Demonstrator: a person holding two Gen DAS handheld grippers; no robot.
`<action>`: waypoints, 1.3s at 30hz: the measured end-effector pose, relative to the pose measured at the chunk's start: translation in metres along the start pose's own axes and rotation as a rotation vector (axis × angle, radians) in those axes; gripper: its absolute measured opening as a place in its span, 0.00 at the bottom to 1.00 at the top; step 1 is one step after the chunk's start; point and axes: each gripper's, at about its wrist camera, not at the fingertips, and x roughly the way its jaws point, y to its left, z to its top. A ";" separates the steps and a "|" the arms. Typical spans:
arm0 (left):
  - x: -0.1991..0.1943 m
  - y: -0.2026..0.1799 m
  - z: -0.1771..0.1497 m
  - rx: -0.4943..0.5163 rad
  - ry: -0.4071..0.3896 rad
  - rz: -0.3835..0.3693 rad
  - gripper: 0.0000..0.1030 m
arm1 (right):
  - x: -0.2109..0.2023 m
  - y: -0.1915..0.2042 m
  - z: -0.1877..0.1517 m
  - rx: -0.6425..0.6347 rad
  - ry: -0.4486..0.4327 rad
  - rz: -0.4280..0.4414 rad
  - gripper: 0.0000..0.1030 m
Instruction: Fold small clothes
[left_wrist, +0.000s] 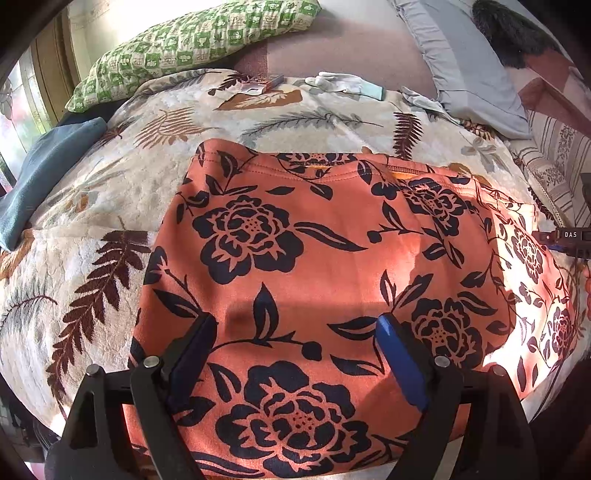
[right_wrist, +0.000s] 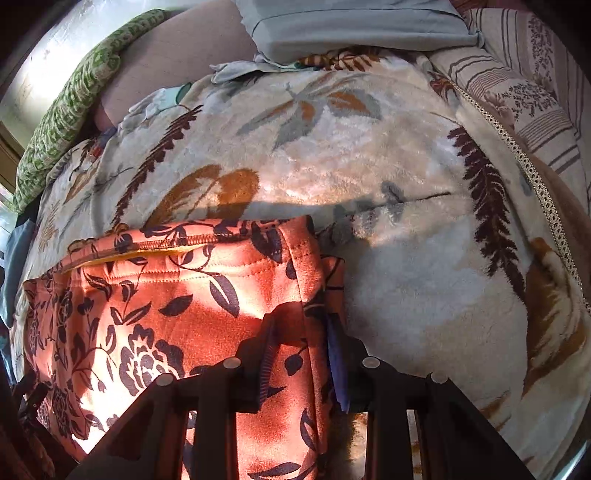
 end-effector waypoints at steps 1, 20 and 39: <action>-0.001 0.000 0.000 0.002 -0.004 0.002 0.86 | -0.001 0.001 0.001 -0.002 -0.001 0.000 0.22; 0.028 -0.035 0.006 0.135 -0.017 0.056 0.90 | -0.018 -0.016 0.001 0.095 -0.036 -0.009 0.09; -0.010 -0.028 0.013 0.037 -0.060 -0.018 0.92 | -0.039 -0.031 -0.002 0.194 -0.091 0.165 0.08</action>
